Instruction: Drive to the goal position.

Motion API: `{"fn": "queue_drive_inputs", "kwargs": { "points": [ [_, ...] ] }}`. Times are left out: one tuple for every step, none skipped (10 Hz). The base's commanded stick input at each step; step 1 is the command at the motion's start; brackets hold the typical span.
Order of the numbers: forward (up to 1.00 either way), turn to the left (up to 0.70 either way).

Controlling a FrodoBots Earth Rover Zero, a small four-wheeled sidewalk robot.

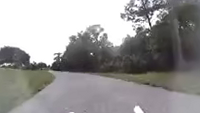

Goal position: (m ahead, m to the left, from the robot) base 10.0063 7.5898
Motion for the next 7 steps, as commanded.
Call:
{"fn": "queue_drive_inputs", "kwargs": {
  "points": [
    [0.69, 0.34],
    [0.69, 0.34],
    [0.69, 0.34],
    [0.69, 0.34],
    [0.69, 0.34],
    [0.69, 0.34],
    [0.69, 0.26]
  ]
}}
